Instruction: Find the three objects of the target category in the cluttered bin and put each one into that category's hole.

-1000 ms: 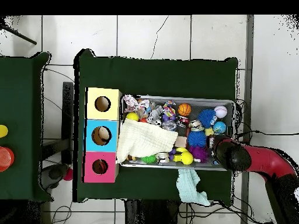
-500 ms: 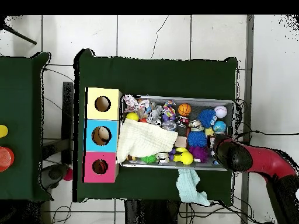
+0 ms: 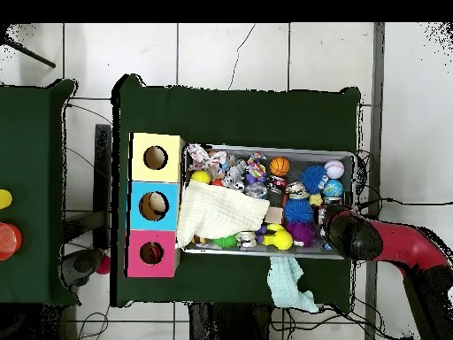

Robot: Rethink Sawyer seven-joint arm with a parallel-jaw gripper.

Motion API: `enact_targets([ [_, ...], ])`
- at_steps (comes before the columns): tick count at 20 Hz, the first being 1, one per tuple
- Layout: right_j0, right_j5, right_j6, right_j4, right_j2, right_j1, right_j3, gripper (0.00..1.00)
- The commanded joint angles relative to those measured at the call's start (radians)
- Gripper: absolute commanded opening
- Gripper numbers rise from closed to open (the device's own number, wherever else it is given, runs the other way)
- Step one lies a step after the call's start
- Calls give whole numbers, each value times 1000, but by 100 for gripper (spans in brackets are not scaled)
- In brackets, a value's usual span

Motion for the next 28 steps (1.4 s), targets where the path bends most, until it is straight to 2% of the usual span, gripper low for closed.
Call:
enact_targets([
  [1,9,24,-168,-56,63,24,-1,100],
  [12,-10,-49,-88,-23,87,47,22,100],
  [13,-14,-55,-84,-20,91,49,25,0],
  [28,6,-35,-78,-21,84,9,48,0],
])
